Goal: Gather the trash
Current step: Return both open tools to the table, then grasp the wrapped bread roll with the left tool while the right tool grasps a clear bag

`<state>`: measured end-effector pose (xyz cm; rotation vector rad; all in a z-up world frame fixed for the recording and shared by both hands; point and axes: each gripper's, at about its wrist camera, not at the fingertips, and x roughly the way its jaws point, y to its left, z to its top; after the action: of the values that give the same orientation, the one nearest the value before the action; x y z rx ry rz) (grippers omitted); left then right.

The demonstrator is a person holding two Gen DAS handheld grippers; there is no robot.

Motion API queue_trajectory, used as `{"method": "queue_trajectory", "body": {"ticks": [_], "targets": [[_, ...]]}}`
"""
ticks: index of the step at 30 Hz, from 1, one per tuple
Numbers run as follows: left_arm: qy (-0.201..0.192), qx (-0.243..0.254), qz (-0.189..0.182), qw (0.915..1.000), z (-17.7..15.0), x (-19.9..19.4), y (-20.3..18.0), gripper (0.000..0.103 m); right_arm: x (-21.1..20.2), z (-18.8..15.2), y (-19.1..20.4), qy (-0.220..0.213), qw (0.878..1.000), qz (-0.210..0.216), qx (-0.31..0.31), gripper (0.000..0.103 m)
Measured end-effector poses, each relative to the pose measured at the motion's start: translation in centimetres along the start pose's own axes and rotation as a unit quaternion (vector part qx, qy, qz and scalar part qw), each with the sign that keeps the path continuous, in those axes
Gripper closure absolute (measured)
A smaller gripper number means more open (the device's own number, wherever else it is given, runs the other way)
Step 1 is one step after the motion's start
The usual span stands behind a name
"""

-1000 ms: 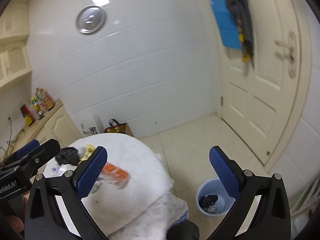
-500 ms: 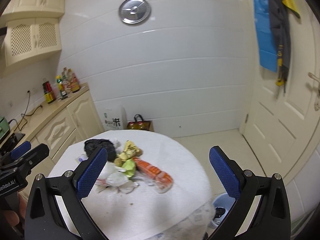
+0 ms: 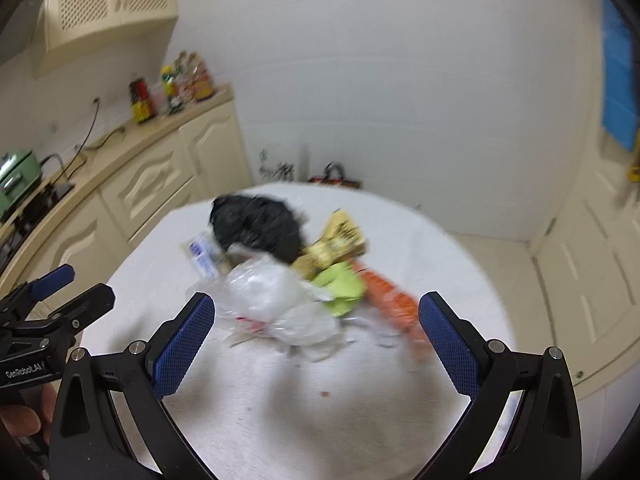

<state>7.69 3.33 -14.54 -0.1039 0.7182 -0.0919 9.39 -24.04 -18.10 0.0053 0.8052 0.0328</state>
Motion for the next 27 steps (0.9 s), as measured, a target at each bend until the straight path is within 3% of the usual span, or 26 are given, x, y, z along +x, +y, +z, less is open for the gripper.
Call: {"method": "queue_trajectory", "body": {"ticks": [6,8,9,12,14,27], "targets": [[0.026,-0.017,0.004,0.9995,1.7,2.3,-0.3,0.001,5.2,0.3,0.3,0.039,0.999,0.027,0.01,0.003],[0.035,-0.017,0.002,0.9992,1.9,3.3,-0.7,0.001,7.1,0.1,0.1,0.066,0.997,0.036,0.014,0.016],[0.04,-0.018,0.0,0.9991,2.3,4.2,-0.3,0.001,7.7,-0.2,0.1,0.074,0.996,0.047,0.015,0.031],[0.051,-0.017,-0.005,0.9985,2.7,6.7,-0.5,0.001,7.7,-0.8,-0.1,0.072,0.995,0.067,0.025,0.046],[0.061,-0.017,-0.007,0.998,2.9,8.2,-1.0,0.001,6.9,-1.0,-0.5,0.062,0.995,0.075,0.029,0.051],[0.106,-0.034,-0.007,0.9938,5.8,20.7,-3.3,0.0,3.3,-1.8,-3.8,0.044,0.993,0.083,0.074,0.051]]}}
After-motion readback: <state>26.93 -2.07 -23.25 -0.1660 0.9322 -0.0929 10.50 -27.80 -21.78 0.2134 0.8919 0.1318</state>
